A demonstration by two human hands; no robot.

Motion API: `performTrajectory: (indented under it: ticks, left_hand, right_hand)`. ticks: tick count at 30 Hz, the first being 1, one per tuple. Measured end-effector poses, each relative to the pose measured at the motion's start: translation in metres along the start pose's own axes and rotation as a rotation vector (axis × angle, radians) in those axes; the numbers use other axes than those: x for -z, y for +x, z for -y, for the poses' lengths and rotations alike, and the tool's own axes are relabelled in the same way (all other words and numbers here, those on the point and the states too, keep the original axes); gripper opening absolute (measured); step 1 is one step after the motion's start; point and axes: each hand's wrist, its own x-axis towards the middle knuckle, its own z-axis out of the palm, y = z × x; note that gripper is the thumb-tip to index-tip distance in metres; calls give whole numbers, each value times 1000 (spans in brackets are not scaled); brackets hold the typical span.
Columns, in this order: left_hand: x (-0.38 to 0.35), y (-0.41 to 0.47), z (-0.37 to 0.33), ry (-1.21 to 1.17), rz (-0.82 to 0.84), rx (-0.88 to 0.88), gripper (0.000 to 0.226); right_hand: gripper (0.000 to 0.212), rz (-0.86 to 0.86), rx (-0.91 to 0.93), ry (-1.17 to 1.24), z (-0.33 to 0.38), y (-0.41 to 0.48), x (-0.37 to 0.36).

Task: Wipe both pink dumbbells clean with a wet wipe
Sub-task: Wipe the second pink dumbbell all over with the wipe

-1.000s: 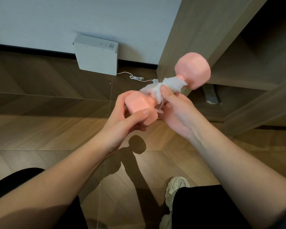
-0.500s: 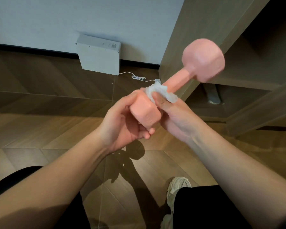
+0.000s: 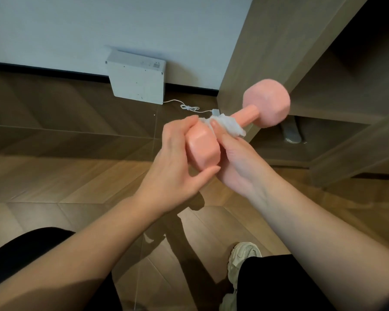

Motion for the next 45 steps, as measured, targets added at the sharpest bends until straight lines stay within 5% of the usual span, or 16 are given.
performTrajectory:
  ticks: [3, 5, 9, 12, 15, 17, 21, 23, 26, 30, 34, 36, 38, 40, 43, 45]
  left_hand:
    - [5, 6, 7, 300, 11, -227, 83]
    - [5, 8, 8, 269, -3, -226, 87]
    - [3, 8, -3, -269, 30, 329, 112]
    - [9, 16, -18, -794, 125, 752, 88]
    - [15, 17, -23, -1173, 151, 942, 64]
    - [16, 15, -22, -1140, 103, 871, 59]
    - [23, 12, -7, -161, 43, 144, 84]
    - [23, 10, 4, 20, 60, -62, 94]
    - [24, 16, -5, -444, 54, 348, 106]
    - [30, 19, -13, -1079, 234, 966, 60]
    - [25, 17, -12, -805, 155, 712, 37]
    - [26, 15, -5, -367, 105, 370, 63]
    - [26, 15, 5, -220, 74, 195, 82]
    - [28, 16, 7, -402, 84, 312, 78]
    - [29, 20, 1, -1067, 217, 796, 60]
    - [29, 21, -1, -1177, 259, 876, 55]
  right_hand:
    - [68, 44, -87, 122, -2, 8, 3]
    - [75, 48, -117, 156, -2, 11, 6]
    - [74, -32, -88, 152, -1, 11, 8]
    - [79, -54, -45, 122, 1, 7, 1]
    - [52, -97, 21, -31, -1, 1, -4]
    - [45, -56, 58, -87, -1, -2, -5]
    - [45, -55, 63, -83, 4, -3, -6]
    - [50, -60, 68, -74, 2, -2, -5]
    - [43, -58, 102, -97, 0, -2, -6]
    - [36, -89, 138, -199, 0, -2, -6]
    - [24, -90, 148, -219, 2, 1, -4]
    - [38, -100, 141, -198, 4, 4, -3]
    - [60, -101, 129, -183, 3, 6, -3]
    - [65, -90, 137, -161, 1, 8, -6]
    - [44, -84, 142, -183, -2, 9, -3]
    - [34, -103, 144, -225, -1, 9, -2]
